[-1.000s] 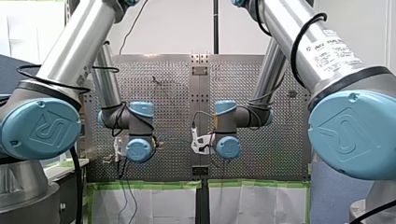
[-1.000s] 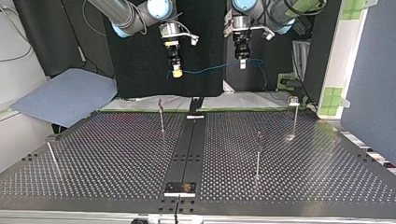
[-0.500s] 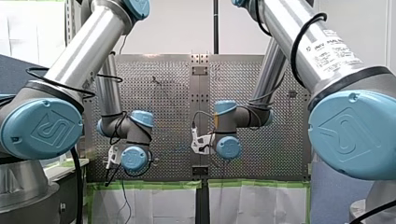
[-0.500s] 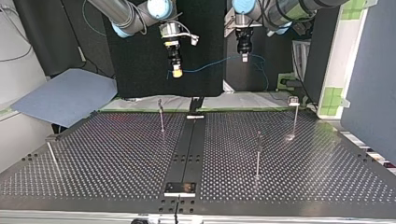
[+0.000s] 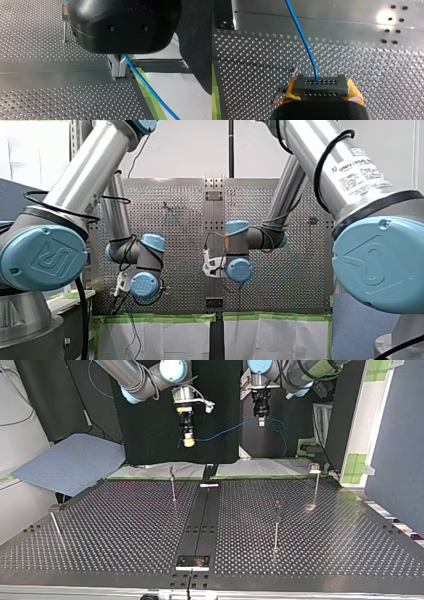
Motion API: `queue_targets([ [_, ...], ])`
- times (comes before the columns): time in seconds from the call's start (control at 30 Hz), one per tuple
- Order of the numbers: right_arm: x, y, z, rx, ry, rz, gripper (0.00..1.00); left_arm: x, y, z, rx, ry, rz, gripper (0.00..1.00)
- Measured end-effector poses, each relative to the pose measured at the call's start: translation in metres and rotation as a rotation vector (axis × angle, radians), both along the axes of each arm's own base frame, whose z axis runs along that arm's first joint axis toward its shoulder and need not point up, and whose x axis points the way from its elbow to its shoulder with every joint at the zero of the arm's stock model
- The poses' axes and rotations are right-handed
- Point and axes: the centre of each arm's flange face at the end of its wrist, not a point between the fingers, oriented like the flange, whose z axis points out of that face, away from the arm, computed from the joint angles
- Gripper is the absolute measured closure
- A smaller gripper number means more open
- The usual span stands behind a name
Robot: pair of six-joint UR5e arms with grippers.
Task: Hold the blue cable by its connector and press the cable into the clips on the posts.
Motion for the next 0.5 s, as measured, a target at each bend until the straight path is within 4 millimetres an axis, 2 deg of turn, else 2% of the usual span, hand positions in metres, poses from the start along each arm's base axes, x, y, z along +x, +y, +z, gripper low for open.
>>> queue_targets([
  [0.3, -0.003, 0.006, 0.030, 0.036, -0.047, 0.029, 1.00, 0.002, 0.003, 0.022, -0.017, -0.005, 0.023, 1.00],
  [0.5, 0.000, 0.002, 0.058, 0.031, -0.071, 0.065, 1.00, 0.019, 0.001, 0.045, -0.025, -0.036, 0.047, 1.00],
])
